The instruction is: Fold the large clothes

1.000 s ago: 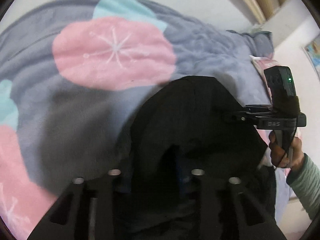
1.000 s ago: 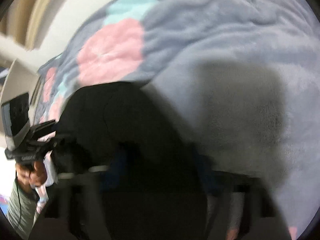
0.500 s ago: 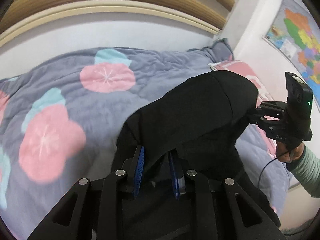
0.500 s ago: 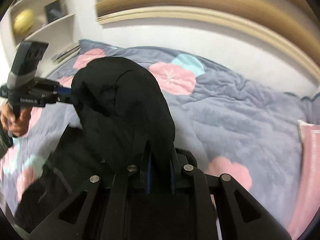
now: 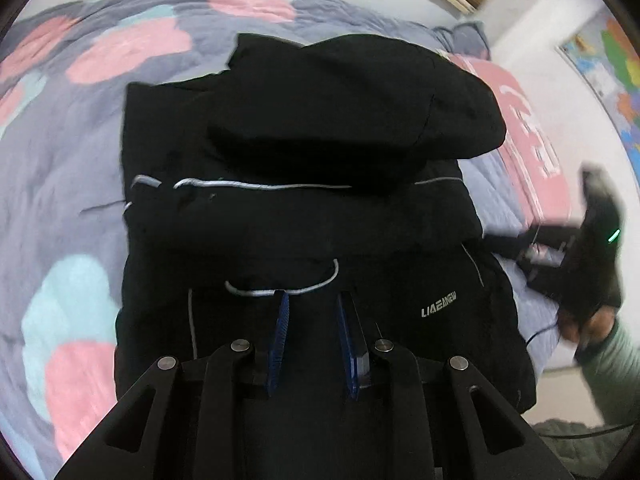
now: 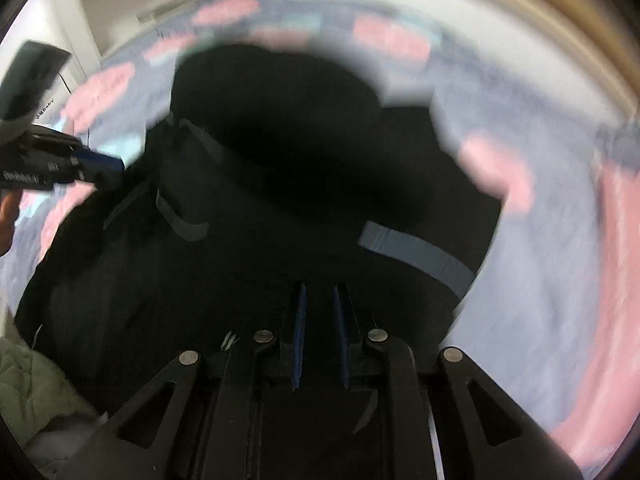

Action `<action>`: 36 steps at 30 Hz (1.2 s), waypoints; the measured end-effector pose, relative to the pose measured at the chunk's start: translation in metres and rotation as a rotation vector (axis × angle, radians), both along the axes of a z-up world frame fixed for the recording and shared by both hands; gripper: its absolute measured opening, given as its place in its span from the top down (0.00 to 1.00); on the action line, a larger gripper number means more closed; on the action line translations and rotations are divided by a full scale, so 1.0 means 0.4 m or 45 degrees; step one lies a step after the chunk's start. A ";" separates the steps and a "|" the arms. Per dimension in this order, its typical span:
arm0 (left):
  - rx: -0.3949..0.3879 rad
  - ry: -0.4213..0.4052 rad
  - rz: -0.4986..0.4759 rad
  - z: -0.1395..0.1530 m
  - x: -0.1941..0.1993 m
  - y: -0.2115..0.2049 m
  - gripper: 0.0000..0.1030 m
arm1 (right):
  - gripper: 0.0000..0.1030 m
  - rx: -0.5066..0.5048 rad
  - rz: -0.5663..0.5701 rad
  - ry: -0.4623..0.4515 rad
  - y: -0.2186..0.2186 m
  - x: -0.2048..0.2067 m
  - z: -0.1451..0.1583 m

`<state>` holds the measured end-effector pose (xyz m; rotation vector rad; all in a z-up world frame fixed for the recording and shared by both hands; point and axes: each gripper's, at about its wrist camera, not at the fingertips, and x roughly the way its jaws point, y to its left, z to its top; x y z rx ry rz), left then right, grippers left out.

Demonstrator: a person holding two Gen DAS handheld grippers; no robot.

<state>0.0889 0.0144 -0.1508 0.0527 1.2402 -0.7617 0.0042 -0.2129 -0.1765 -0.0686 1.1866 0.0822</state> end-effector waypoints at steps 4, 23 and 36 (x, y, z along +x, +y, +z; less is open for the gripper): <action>-0.086 -0.084 0.019 0.116 0.033 0.009 0.75 | 0.81 0.140 -0.180 0.026 -0.069 -0.021 0.015; -0.101 0.044 0.075 0.061 0.374 -0.282 0.56 | 0.48 0.516 -0.415 0.045 -0.176 0.449 0.097; -0.163 0.187 0.228 -0.246 0.144 -0.146 0.56 | 0.48 0.181 -0.342 0.022 0.023 0.261 -0.192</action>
